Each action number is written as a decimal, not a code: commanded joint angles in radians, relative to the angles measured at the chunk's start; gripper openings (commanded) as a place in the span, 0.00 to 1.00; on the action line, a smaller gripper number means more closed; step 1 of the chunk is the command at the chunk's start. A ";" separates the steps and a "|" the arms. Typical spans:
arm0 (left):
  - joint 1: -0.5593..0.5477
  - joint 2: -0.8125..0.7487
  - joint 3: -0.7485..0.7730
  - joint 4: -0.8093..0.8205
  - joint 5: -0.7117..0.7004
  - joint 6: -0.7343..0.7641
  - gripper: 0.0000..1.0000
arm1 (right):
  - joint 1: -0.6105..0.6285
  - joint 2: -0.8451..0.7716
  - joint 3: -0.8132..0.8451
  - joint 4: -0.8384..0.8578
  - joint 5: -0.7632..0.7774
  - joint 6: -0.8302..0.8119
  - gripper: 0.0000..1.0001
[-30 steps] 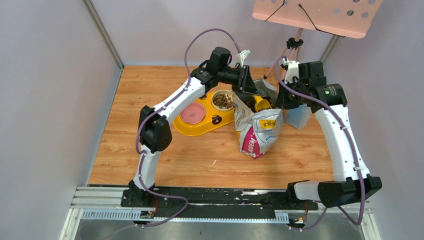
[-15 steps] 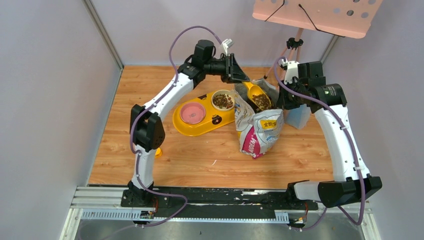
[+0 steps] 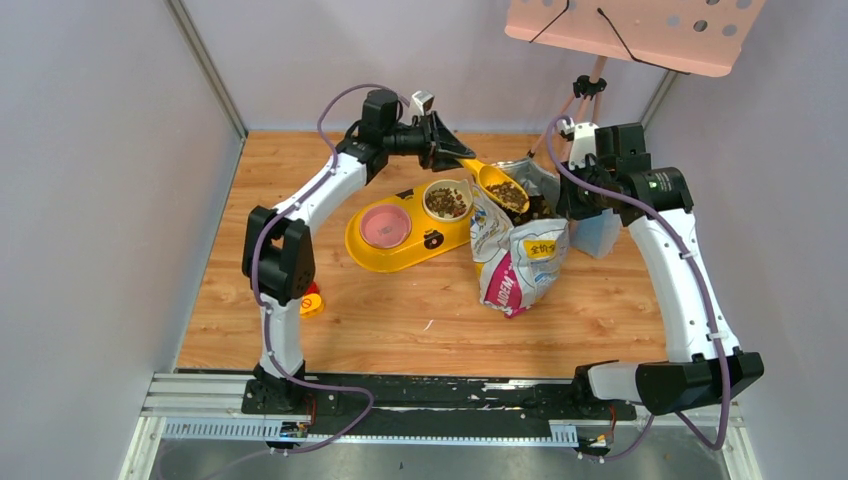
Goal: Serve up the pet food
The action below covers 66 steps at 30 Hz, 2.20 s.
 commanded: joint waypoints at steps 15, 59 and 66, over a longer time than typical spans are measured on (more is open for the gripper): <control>-0.038 0.067 0.071 0.245 0.056 -0.266 0.00 | -0.001 0.022 0.048 0.083 0.056 -0.076 0.00; 0.380 -0.328 -0.325 0.262 0.124 -0.219 0.00 | -0.002 0.047 0.058 0.137 0.023 -0.101 0.00; 0.553 -0.382 -0.467 0.260 0.147 -0.158 0.00 | -0.001 0.043 0.075 0.140 0.003 -0.116 0.00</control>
